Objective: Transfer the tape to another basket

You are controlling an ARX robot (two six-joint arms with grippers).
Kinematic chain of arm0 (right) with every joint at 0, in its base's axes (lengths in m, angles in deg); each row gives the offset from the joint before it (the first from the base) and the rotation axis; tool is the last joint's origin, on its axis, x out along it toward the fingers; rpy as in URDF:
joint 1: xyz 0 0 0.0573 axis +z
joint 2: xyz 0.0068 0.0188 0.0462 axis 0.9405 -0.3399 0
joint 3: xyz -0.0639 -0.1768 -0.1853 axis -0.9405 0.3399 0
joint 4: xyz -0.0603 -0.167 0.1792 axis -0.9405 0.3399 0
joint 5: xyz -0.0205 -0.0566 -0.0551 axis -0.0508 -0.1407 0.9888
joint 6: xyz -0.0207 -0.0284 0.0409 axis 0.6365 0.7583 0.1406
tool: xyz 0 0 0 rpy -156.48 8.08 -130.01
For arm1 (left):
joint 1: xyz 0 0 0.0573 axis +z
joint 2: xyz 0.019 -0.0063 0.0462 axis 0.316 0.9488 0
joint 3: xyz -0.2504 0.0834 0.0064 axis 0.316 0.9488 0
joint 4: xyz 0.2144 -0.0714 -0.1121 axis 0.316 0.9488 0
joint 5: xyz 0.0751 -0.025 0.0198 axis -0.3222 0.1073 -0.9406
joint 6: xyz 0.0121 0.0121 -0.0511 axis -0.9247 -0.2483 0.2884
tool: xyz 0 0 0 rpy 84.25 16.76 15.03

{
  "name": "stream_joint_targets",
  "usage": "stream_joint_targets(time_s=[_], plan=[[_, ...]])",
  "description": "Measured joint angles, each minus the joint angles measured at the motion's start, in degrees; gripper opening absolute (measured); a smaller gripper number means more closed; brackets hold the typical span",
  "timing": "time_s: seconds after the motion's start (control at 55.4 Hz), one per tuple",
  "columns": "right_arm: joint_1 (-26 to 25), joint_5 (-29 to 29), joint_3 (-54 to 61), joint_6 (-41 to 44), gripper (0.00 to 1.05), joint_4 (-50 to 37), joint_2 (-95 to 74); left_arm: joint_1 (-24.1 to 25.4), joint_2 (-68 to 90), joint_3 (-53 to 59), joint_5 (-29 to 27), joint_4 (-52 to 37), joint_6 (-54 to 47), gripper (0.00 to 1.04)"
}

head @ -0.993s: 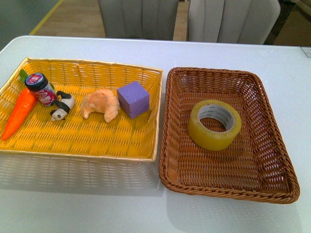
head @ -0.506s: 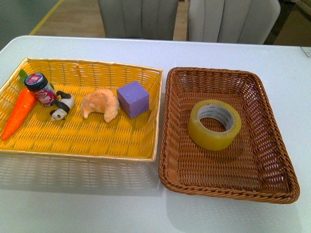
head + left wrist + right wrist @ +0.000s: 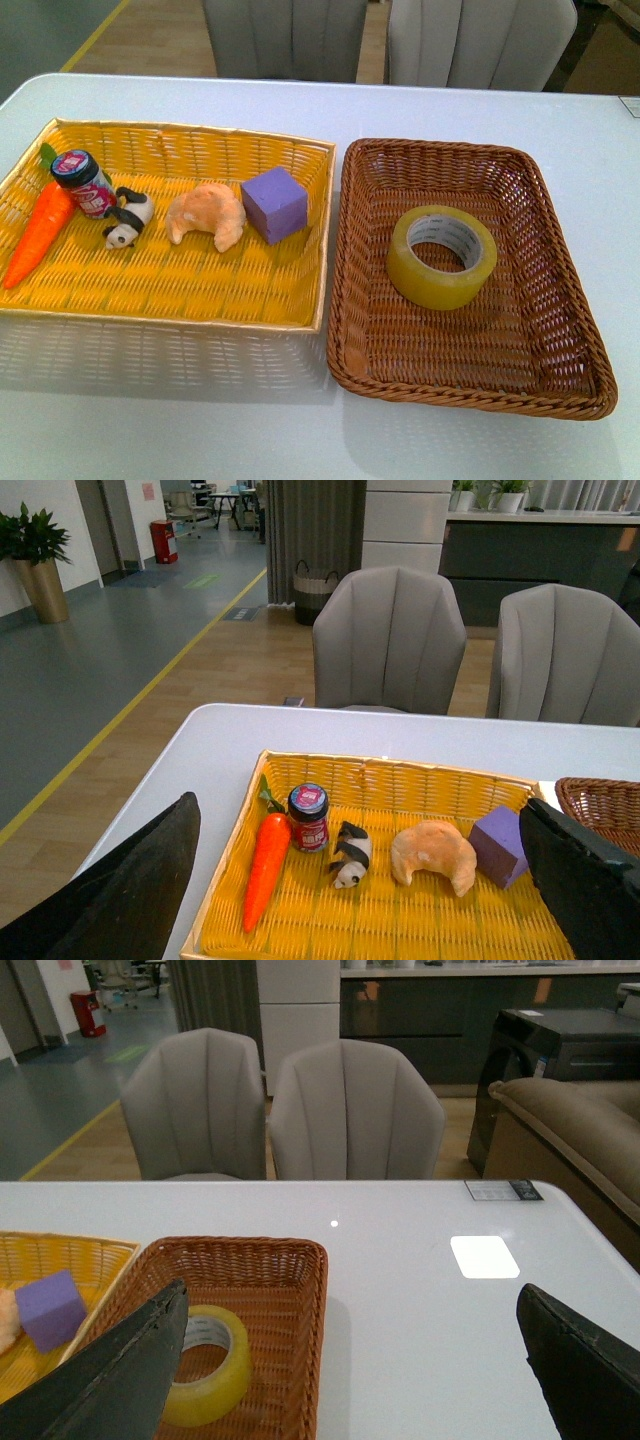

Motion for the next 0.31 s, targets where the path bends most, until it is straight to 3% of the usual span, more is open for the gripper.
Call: stream_joint_targets(time_s=[0.307], plan=[[0.0, 0.0, 0.0, 0.0, 0.96, 0.0, 0.0, 0.0, 0.0, 0.0, 0.0, 0.0, 0.0, 0.96]])
